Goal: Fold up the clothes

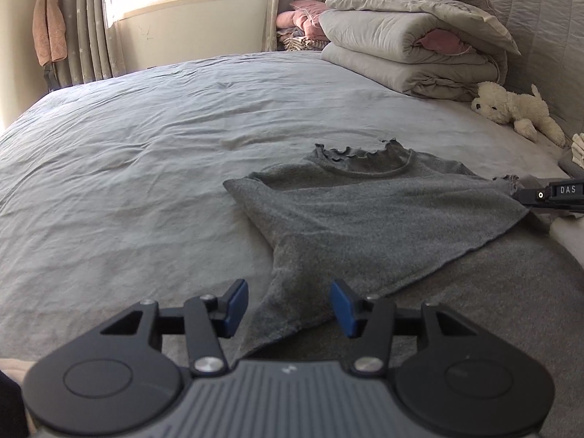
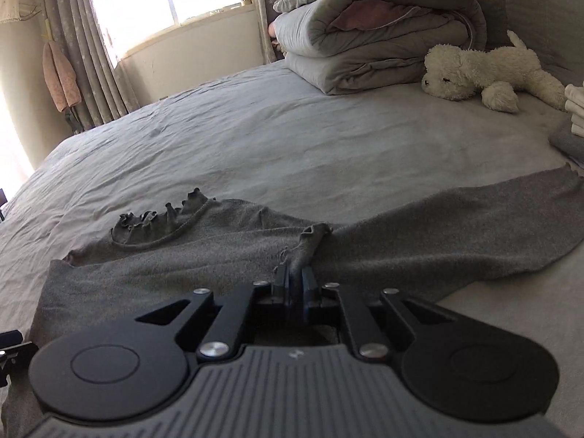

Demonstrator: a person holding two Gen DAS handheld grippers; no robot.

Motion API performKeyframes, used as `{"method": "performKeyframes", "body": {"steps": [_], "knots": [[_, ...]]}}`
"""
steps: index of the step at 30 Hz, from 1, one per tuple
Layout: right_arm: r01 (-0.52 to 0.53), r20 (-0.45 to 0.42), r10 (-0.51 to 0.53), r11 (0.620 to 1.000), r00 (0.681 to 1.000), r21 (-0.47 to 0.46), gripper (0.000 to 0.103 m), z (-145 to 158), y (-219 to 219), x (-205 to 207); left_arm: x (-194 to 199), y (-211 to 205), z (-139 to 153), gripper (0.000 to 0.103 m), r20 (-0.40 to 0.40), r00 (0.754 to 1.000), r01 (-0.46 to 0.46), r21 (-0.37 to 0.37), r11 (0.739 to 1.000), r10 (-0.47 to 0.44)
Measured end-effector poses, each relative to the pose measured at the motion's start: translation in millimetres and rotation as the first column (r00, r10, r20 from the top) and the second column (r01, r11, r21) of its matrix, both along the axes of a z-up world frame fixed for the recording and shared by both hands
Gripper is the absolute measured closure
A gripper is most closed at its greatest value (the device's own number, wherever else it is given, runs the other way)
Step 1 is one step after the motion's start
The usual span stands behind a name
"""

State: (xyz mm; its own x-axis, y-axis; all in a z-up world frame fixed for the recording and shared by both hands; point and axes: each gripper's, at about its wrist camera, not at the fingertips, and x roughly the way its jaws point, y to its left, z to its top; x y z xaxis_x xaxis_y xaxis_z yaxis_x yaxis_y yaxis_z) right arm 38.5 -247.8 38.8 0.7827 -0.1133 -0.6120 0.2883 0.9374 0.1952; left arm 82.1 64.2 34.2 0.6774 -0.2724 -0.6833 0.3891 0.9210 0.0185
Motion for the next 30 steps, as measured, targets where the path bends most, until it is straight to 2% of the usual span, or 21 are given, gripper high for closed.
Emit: {"method": "performKeyframes", "body": {"steps": [3, 6, 8, 10, 13, 17, 19, 20, 21, 22, 26, 30], "knots": [[-0.045, -0.028, 0.047, 0.998, 0.999, 0.045, 0.094, 8, -12, 3, 4, 4, -4, 0.096, -0.025, 0.999, -0.021, -0.021, 1.0, 0.021], [-0.079, -0.051, 0.086, 0.988, 0.995, 0.129, 0.092, 18, -29, 8, 9, 20, 6, 0.098, -0.065, 0.996, -0.076, -0.124, 0.989, 0.069], [-0.103, -0.081, 0.115, 0.985, 0.99, 0.14, 0.089, 20, -36, 12, 15, 34, 10, 0.098, -0.093, 0.99, -0.118, -0.197, 0.973, 0.102], [-0.13, -0.116, 0.145, 0.984, 0.983, 0.125, 0.088, 18, -40, 15, 19, 42, 9, 0.098, -0.121, 0.986, -0.14, -0.236, 0.962, 0.114], [-0.139, -0.157, 0.155, 0.984, 0.975, 0.112, 0.088, 7, -46, 13, 21, 44, 7, 0.098, -0.134, 0.984, -0.147, -0.243, 0.959, 0.117], [-0.035, -0.165, 0.06, 0.988, 0.984, 0.152, 0.088, 2, -72, 14, 21, 41, 3, 0.098, -0.129, 0.986, -0.135, -0.22, 0.966, 0.108], [0.013, -0.149, 0.013, 0.985, 0.989, 0.171, 0.081, 6, -90, 15, 21, 43, 2, 0.098, -0.136, 0.985, -0.137, -0.226, 0.964, 0.108], [0.034, -0.137, -0.012, 0.986, 0.991, 0.161, 0.076, 8, -97, 15, 21, 44, 2, 0.098, -0.141, 0.984, -0.14, -0.234, 0.962, 0.109], [0.05, -0.122, -0.032, 0.988, 0.992, 0.146, 0.065, 10, -102, 15, 22, 47, 2, 0.098, -0.146, 0.983, -0.143, -0.246, 0.959, 0.11], [0.055, -0.106, -0.042, 0.99, 0.994, 0.129, 0.06, 11, -105, 17, 23, 48, 2, 0.098, -0.151, 0.982, -0.148, -0.257, 0.955, 0.111], [-0.023, -0.049, 0.025, 0.999, 0.999, 0.031, 0.052, 5, -98, 35, 21, 47, 2, 0.098, -0.147, 0.983, -0.145, -0.254, 0.956, 0.11], [-0.156, -0.129, 0.138, 0.978, 0.982, -0.137, 0.05, -15, -73, 51, 20, 42, -1, 0.098, -0.135, 0.986, -0.127, -0.216, 0.968, 0.099]]}}
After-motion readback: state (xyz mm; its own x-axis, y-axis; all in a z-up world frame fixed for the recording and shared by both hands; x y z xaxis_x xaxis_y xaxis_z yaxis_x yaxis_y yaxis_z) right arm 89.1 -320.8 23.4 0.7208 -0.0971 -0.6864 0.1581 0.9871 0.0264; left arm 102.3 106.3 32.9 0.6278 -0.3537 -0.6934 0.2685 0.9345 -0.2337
